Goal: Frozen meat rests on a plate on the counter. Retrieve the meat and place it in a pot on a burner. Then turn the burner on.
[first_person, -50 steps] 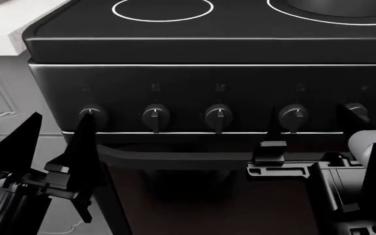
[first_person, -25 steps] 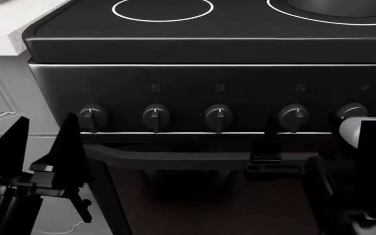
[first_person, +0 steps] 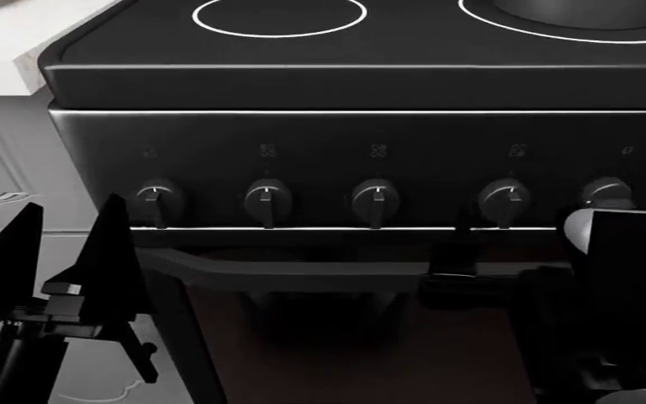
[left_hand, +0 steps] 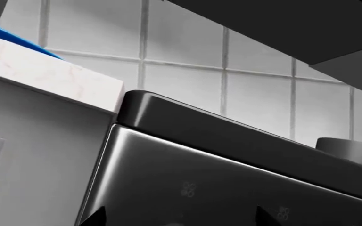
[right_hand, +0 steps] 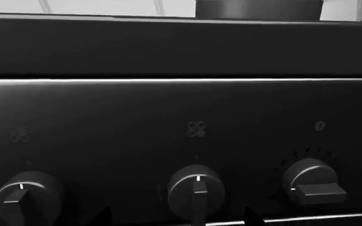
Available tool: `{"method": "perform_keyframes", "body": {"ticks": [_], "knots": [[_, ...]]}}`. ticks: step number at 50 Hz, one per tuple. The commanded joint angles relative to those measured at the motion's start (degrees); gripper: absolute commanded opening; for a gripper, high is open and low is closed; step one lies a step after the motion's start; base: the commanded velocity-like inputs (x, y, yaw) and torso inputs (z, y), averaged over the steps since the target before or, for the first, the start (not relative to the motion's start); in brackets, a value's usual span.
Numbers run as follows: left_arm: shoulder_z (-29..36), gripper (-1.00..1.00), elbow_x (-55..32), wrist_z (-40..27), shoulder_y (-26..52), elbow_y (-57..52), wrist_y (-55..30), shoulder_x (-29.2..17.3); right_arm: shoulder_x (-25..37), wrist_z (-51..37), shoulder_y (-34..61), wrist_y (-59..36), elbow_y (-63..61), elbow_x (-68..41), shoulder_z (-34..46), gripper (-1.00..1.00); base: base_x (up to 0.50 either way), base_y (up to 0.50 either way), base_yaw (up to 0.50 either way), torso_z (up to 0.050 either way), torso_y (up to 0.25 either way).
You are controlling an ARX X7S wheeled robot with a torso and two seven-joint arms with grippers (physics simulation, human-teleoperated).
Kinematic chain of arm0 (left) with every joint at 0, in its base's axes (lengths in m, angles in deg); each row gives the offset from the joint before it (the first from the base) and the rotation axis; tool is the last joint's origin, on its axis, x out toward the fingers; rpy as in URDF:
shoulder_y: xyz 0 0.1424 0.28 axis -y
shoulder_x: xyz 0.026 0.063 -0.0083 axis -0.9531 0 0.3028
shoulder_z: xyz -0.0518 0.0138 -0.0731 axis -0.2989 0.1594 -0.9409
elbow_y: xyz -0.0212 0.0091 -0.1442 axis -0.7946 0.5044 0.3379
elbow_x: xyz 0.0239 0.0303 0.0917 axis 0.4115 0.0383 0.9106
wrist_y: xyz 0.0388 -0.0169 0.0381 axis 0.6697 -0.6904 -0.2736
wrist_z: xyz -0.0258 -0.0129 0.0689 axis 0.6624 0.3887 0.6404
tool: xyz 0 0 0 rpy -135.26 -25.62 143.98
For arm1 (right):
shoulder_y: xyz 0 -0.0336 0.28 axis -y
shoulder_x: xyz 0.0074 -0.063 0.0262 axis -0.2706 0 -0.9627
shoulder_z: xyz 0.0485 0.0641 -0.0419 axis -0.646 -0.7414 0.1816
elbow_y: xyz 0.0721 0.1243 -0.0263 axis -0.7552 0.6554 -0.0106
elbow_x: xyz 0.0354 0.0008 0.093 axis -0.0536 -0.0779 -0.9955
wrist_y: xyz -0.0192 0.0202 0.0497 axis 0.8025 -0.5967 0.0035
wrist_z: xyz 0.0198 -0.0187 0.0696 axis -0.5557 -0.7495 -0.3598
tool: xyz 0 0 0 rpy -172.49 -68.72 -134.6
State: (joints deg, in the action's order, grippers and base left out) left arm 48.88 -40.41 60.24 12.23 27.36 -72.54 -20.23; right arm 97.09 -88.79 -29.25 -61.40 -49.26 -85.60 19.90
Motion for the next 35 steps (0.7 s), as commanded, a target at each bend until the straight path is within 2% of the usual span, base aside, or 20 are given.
{"method": "perform_keyframes", "body": {"ticks": [1,17,35], "knots": [[0.0,1.00,-0.3,-0.1,-0.1,0.1,0.3,-0.1,-0.1,0.5,1.1,-1.0,1.1,0.7,1.6,1.00,0.00,0.00,0.00,0.000,0.000],[0.1,1.00,-0.8,-0.2,-0.2,0.4,0.5,-0.2,0.9,-0.9,7.5,-6.5,4.1,-3.4,3.8,1.00,0.00,0.00,0.00,0.000,0.000],[0.8,1.00,-0.7,-0.2,-0.1,1.4,0.5,-0.1,1.3,1.6,7.4,-6.4,8.3,-4.8,4.2,1.00,0.00,0.00,0.00,0.000,0.000]]}}
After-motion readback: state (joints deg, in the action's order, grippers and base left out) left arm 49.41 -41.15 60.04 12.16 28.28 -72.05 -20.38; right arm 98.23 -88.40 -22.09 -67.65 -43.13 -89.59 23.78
